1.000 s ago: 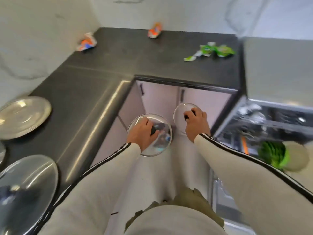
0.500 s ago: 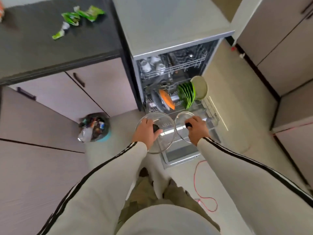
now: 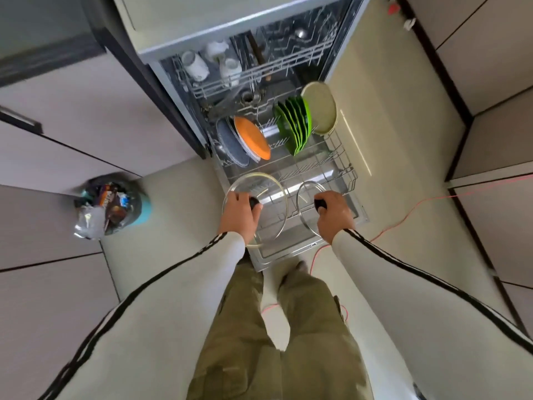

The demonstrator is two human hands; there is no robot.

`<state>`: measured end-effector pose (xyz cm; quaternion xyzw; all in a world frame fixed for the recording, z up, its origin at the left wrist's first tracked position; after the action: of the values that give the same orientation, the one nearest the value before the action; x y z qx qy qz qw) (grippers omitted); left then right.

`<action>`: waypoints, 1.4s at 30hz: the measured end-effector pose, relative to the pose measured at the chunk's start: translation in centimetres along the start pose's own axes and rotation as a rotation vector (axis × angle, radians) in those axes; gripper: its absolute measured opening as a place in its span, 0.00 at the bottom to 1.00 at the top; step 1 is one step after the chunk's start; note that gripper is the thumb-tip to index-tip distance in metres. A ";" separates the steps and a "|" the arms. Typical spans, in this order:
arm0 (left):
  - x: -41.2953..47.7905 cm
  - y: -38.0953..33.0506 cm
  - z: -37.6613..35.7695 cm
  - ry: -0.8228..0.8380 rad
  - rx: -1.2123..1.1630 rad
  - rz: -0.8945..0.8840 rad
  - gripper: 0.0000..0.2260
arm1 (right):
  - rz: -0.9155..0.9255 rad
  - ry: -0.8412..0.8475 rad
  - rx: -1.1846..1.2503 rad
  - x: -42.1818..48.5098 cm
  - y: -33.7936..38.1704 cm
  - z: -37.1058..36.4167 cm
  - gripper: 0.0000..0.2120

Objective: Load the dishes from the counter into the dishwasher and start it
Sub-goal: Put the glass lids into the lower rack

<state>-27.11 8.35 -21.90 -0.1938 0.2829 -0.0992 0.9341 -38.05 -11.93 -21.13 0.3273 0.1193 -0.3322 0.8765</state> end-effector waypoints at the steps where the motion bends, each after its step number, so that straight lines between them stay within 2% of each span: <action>1: 1.4 -0.3 -0.8 0.001 -0.008 0.006 0.19 | -0.013 0.003 0.010 1.4 -0.7 -0.3 0.15; 9: 12.4 -3.2 -10.7 0.046 -0.103 0.151 0.14 | -0.186 0.003 0.088 15.9 -8.9 -4.1 0.18; 13: 17.3 -4.5 -16.2 0.036 -0.204 0.211 0.13 | -0.179 -0.009 0.075 23.3 -13.4 -6.0 0.19; 20: 24.5 -4.8 -23.7 -0.130 -0.514 0.293 0.12 | -0.141 -0.061 0.115 33.4 -19.4 -7.7 0.20; 23: 26.2 -5.6 -25.1 -0.177 -0.602 0.301 0.18 | -0.009 -0.007 0.086 34.6 -20.1 -8.4 0.19; 28: 26.7 -6.6 -26.3 -0.220 -0.655 0.296 0.17 | 0.021 -0.103 0.264 33.6 -21.2 -8.9 0.18; 30: 26.5 -7.1 -26.4 -0.204 -0.671 0.273 0.17 | 0.058 -0.076 0.297 33.5 -21.8 -8.9 0.17; 33: 26.2 -7.5 -26.5 -0.190 -0.665 0.260 0.15 | -0.071 0.005 0.385 34.7 -22.8 -9.2 0.17; 36: 26.3 -8.1 -26.5 -0.178 -0.675 0.257 0.14 | -0.216 0.012 0.472 36.6 -23.4 -9.3 0.17; 40: 26.6 -8.7 -26.7 -0.181 -0.672 0.216 0.13 | -0.271 0.053 0.453 38.0 -23.0 -9.9 0.15; 42: 26.8 -8.7 -27.0 -0.177 -0.677 0.211 0.12 | -0.283 0.017 0.400 38.3 -23.0 -10.4 0.12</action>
<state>-21.15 -15.70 -52.06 -0.4698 0.2364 0.1141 0.8429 -24.34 -37.43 -56.73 0.4773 0.1034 -0.4660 0.7378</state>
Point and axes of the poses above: each hand's wrist, its own x-axis towards the middle knuckle, its own z-axis out of the back of the hand, y = z × x, the point moved 2 cm from there along x, towards the middle knuckle, and after that the axes turned 4 degrees about z, right-handed, at the moved point
